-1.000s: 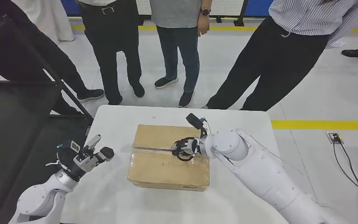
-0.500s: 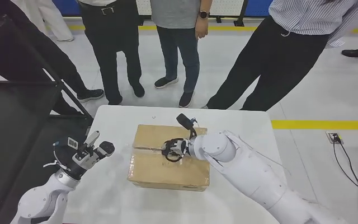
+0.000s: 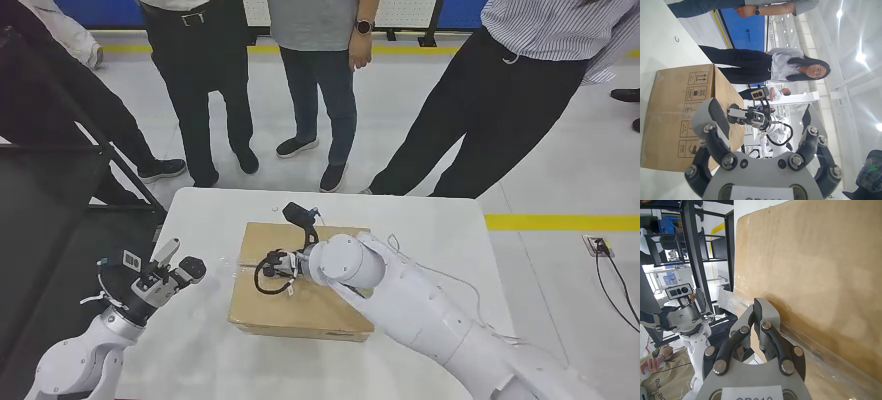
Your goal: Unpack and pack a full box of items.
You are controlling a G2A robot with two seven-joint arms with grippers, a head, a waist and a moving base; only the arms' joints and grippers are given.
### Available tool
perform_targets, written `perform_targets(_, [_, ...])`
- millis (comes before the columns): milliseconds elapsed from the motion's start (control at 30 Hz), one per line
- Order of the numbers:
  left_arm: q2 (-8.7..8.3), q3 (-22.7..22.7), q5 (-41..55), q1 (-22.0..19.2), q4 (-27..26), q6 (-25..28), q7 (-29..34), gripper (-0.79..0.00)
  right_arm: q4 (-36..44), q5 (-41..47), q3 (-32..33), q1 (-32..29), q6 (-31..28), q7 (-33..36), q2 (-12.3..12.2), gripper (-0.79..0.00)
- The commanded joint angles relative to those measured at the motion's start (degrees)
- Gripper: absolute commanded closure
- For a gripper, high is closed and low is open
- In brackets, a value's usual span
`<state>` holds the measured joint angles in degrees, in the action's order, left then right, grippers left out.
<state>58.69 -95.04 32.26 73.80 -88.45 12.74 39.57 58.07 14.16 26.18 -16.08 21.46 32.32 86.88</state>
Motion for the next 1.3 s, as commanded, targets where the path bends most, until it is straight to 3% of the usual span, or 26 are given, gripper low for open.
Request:
perform_targets(0, [0.02, -0.2, 0.3, 0.2, 0.3, 0.2, 0.1, -0.785, -1.3, 0.3, -0.5, 0.4, -0.4, -0.3, 1.1, 0.000])
perform_targets(367, [0.15, -0.9, 1.2, 1.3, 1.1, 1.3, 0.4, -0.785, -8.0, -0.3, -2.6, 2.8, -2.5, -1.4, 6.9, 0.000])
perform_targets(867, [0.31, -1.3, 1.7, 1.7, 1.5, 1.5, 0.6, -0.785, -15.6, -2.4, -3.0, 3.8, -7.0, -0.7, 12.3, 0.000])
perform_targets(1067, [0.34, -1.9, 1.7, 1.4, 0.1, 1.9, 0.2, -0.785, -14.4, -3.7, 0.1, 3.2, -9.7, -0.8, 11.5, 0.000])
perform_targets(1267, [0.30, -2.0, 0.7, 0.9, -2.0, 1.3, 0.4, -0.785, -5.4, -8.4, 5.6, -0.7, -8.8, 0.5, 7.3, 0.000])
